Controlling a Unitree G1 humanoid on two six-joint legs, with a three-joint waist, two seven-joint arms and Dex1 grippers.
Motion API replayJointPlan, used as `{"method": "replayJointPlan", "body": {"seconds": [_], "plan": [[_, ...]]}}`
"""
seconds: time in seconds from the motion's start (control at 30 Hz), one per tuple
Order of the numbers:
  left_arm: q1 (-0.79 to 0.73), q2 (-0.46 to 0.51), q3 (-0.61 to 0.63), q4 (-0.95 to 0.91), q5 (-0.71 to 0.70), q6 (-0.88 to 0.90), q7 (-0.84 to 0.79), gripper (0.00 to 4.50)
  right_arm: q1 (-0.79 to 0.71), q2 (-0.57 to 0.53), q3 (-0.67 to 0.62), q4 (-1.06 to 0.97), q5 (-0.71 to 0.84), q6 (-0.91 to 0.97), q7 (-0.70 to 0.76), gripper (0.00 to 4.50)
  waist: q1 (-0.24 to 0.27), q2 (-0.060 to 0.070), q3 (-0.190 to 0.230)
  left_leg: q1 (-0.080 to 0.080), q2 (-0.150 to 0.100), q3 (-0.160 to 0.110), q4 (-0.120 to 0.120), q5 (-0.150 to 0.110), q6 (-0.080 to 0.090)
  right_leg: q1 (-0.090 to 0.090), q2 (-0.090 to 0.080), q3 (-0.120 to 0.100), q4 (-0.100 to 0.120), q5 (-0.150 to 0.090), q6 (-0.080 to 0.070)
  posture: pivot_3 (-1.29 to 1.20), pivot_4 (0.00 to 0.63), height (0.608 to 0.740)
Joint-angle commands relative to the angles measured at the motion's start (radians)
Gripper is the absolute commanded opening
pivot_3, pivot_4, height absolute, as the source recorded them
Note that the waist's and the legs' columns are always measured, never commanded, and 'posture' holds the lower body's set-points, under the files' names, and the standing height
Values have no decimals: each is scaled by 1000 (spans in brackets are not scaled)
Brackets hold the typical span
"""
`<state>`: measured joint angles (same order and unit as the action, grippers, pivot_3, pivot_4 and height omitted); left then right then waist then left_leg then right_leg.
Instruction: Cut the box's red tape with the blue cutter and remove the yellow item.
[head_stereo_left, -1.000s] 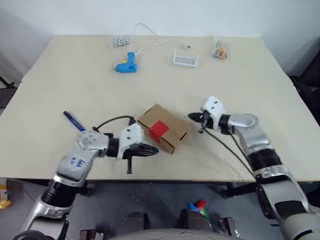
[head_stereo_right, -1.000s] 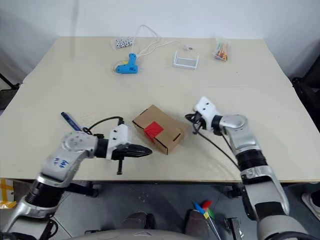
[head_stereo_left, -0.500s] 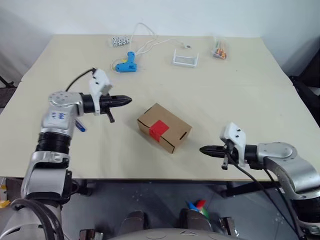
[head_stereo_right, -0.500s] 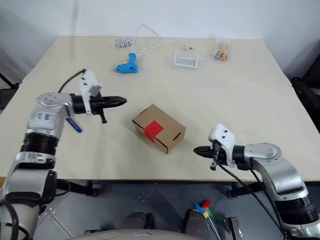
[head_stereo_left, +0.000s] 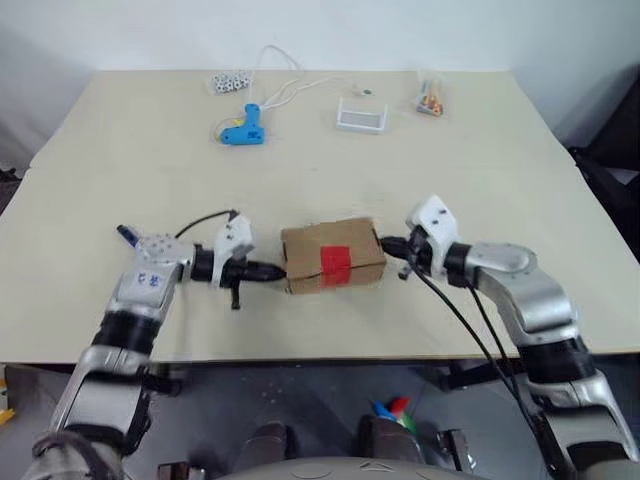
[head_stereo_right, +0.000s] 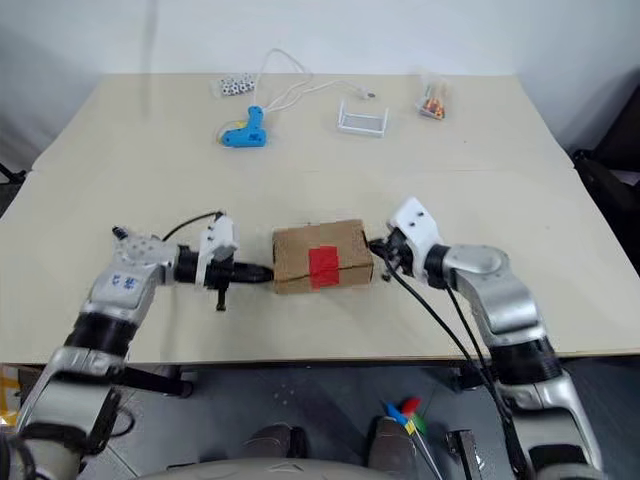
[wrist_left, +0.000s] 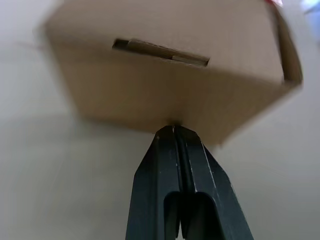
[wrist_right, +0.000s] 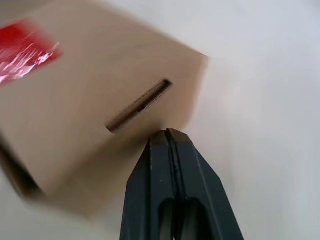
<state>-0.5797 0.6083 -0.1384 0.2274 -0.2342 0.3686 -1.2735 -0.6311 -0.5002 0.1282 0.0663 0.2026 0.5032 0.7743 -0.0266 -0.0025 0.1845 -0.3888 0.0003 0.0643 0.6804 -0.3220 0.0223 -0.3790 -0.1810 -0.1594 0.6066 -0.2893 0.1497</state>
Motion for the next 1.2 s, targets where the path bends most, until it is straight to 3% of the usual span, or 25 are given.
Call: {"method": "replayJointPlan", "body": {"seconds": [0.03,0.2,0.37,0.57,0.7,0.93,1.2], "plan": [[73,60,27,-252,-94,146,-12,46,-73,19,27,153,-74,-154,-12,0,1,0,0,0,0,0,0,0,0,0,0,0,0,0,0,0,150,740],[44,173,181,-301,-246,347,-7,46,-106,-59,-30,222,-95,-228,10,0,12,1,1,-1,0,-3,1,0,0,0,0,1,0,0,0,0,150,740],[-82,221,228,-120,-264,345,-19,46,11,-144,-95,18,12,-59,95,0,23,1,1,0,0,-4,0,0,0,1,0,1,0,0,0,0,150,740],[-258,52,129,259,-40,-14,151,46,218,-211,-101,-353,159,244,128,0,40,1,1,0,-1,-1,1,0,0,2,0,0,0,0,0,0,150,740],[-247,-91,-11,305,68,-146,153,46,234,-126,-48,-454,184,350,35,0,41,1,1,0,-2,0,1,0,1,1,0,1,-1,0,0,0,150,740],[-128,-82,-24,110,5,-16,74,46,111,-36,-2,-324,126,307,-51,0,19,1,1,-2,-1,1,1,0,0,-3,0,1,1,0,0,0,150,740],[85,-48,70,-244,-88,200,200,46,-47,37,52,-16,35,108,-24,0,25,1,1,-2,-1,0,1,0,0,-3,0,2,2,0,0,0,150,740]]}}
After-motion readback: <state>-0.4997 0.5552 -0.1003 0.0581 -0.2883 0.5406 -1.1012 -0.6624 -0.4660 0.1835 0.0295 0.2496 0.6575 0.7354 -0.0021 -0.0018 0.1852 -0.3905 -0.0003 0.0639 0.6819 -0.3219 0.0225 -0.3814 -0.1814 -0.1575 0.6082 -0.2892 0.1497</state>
